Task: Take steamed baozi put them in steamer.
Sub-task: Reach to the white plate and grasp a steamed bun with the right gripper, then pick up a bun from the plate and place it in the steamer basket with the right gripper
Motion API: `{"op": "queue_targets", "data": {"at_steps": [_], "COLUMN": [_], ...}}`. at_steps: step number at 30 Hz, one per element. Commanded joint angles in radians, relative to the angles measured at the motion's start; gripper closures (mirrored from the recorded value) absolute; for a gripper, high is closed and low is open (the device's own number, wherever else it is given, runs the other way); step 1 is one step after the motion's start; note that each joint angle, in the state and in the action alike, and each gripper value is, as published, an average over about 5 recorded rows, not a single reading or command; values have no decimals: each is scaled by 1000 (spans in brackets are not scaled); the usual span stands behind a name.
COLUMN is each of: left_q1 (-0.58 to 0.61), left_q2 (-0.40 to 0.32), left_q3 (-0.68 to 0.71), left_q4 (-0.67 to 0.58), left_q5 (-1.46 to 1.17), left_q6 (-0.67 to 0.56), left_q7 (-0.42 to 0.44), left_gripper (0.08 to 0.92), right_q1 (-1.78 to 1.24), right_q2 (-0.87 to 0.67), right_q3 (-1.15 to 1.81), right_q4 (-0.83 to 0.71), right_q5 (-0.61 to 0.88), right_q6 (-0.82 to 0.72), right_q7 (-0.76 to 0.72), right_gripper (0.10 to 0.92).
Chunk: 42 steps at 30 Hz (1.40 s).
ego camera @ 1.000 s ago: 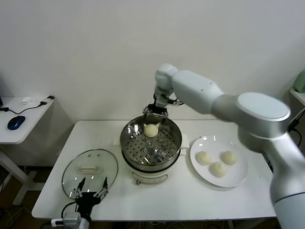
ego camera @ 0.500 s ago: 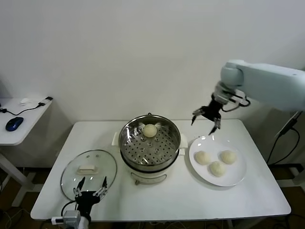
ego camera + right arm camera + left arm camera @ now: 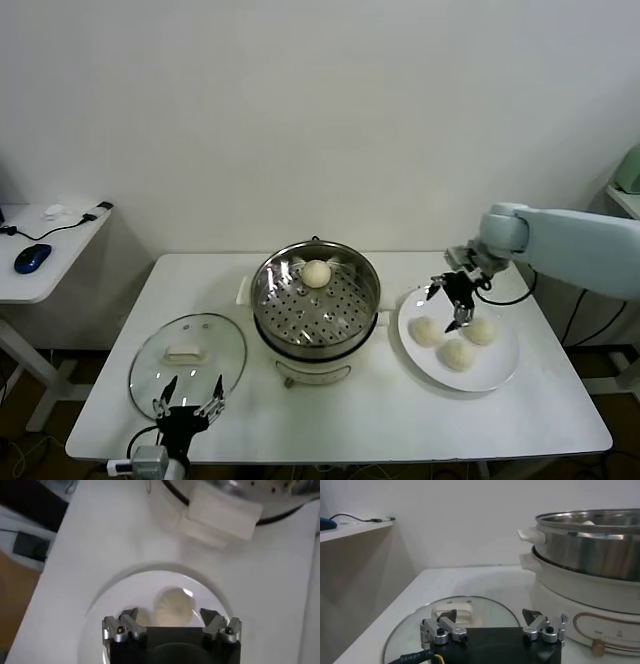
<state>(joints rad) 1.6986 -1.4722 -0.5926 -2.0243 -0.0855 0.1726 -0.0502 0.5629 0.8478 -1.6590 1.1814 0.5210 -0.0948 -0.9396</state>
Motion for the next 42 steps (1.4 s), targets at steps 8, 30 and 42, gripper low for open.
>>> {"op": "queue_targets", "data": {"at_steps": [8,30,42], "left_q1": [5,6,16], "left_q2": [7,11,18], "left_q3": [1,5,19], "left_q4": [10,-2,-22], "left_q5": [-2,0,1], "left_q6": [-4,1,1], "left_q7": [1,-1,0], "left_gripper": [177,177,177], "right_q1": [-231,-81,592], "right_q2": [100,50,213], "right_q3": [166,159,-85], "right_q4": [-215,-98,72], "right_q5": [-59,-7,444], "right_q6": [-176,-149,-192], "right_q7": [36,-22,-125], "right_gripper": [203,421,423]}}
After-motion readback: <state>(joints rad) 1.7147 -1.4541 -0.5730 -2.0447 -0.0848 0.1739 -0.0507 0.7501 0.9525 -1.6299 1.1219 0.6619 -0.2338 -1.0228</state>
